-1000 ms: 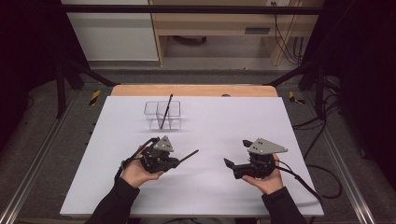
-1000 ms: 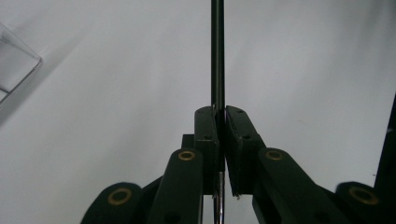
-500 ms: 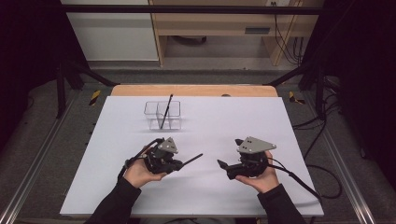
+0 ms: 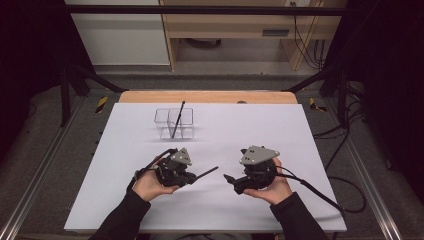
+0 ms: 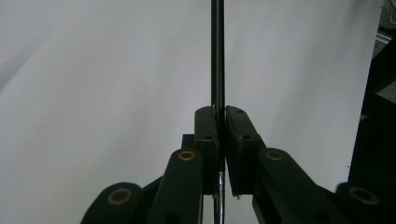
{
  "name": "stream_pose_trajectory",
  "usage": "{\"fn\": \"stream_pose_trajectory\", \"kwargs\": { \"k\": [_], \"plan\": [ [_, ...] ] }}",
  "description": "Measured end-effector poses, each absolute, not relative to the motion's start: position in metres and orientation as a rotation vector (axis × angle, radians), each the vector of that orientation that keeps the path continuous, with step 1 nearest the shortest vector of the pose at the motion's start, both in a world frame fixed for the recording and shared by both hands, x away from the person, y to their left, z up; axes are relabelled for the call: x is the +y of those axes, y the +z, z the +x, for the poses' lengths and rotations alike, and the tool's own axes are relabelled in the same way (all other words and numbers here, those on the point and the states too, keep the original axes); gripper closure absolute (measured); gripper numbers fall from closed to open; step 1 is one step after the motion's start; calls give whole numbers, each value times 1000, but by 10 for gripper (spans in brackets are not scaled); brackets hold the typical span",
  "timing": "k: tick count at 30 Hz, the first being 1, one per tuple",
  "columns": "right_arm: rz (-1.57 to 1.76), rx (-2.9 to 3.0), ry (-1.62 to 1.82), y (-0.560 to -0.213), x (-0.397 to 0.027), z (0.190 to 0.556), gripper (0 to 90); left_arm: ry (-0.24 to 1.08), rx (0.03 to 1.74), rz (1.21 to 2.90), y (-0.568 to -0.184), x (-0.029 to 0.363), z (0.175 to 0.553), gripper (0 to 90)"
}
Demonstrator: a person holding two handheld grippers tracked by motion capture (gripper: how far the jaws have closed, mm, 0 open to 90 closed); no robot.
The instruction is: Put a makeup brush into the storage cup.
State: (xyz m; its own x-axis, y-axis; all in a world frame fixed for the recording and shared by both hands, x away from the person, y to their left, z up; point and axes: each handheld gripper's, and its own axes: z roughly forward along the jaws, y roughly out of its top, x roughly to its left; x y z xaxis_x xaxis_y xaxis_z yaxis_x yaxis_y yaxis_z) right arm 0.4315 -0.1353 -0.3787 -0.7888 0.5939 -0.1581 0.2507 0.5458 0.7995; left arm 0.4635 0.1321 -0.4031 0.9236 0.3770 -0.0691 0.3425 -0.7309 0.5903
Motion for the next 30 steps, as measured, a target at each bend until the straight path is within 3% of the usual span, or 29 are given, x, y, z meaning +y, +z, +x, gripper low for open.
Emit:
{"fn": "stream_pose_trajectory", "kwargs": {
  "k": [30],
  "plan": [
    [479,2516,954,-381,-105,428,158,67,423,2544,-389,113,460,838]
  ]
}}
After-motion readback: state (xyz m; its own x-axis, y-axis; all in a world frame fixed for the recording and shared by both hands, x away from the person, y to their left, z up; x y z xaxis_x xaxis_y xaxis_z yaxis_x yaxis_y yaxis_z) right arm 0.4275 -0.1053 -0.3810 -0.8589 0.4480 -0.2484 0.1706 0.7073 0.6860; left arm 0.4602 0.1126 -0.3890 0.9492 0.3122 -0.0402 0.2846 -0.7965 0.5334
